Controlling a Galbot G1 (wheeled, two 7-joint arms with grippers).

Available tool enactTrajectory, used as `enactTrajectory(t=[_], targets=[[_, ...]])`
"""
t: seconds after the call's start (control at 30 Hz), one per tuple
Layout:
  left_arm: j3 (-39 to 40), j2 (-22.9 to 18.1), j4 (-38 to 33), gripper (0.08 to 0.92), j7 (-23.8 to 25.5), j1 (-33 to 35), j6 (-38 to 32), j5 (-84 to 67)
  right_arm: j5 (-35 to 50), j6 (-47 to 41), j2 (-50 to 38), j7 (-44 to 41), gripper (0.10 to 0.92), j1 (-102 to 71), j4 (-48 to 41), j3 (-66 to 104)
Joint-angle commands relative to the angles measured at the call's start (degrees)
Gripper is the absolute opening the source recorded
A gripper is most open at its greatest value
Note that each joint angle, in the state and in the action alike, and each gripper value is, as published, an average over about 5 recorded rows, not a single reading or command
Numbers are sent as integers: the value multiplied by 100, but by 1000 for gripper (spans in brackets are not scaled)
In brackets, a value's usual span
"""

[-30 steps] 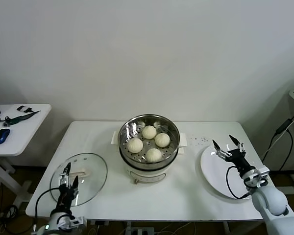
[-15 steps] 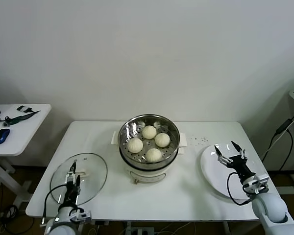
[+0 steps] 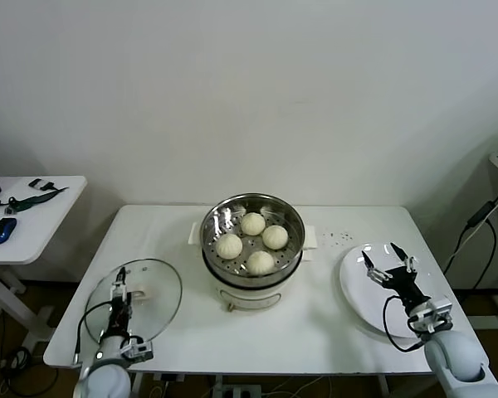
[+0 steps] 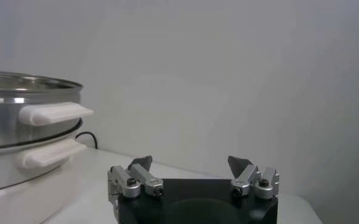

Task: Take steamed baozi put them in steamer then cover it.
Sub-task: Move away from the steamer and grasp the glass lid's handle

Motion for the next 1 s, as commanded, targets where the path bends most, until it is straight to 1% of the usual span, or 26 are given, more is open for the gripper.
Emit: enactTrajectory(t=[0.03,0.23,0.33,0.77,0.87,1.0], targets=[[8,43,446,823,-111,-382,59,4,-109,13,36,-16,823,-24,-8,18],[51,35,423,815,-146,-381,31,-173,-212,54,66,-64,823,-9,-92,23],[73,33,415,766,-121,-377,-11,-218,-269,72,89,-85,823,3,-131,21],[121,47,420,389,10,-341,-139,-418,-386,131,147,-129,823,49,-262,68],[106,77,326,303,12,-321,-206,-476,-400,139,154,-134,823,64,-285,71],[88,148,17,192,19,-214,-282,-569,-423,150,165,-139,823,95,-320,67]])
